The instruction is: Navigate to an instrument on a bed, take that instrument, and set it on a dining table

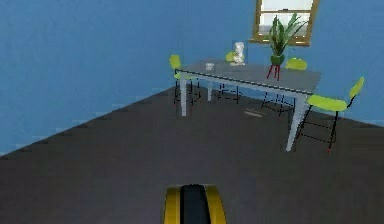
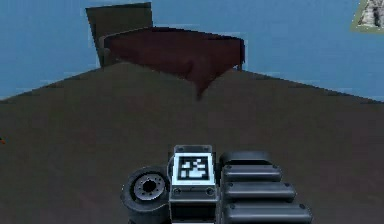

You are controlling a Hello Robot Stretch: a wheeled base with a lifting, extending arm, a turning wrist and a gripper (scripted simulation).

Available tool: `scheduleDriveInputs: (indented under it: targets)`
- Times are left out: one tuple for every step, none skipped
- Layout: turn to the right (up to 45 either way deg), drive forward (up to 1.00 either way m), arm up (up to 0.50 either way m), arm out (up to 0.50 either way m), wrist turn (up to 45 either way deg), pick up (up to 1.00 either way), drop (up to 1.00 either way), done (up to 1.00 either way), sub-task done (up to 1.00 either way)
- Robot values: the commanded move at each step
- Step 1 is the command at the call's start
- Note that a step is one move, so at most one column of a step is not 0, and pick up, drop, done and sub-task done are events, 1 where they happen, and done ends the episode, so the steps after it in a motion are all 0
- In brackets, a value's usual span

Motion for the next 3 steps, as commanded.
scheduleDriveInputs:
  targets:
    - [0.0, 1.00, 0.00, 0.00, 0.0, 0.00, 0.00, 0.00, 0.00]
    - [3.0, 0.00, 0.00, 0.00, 0.0, 0.00, 0.00, 0.00, 0.00]
    - [0.0, 0.95, 0.00, 0.00, 0.0, 0.00, 0.00, 0.00, 0.00]
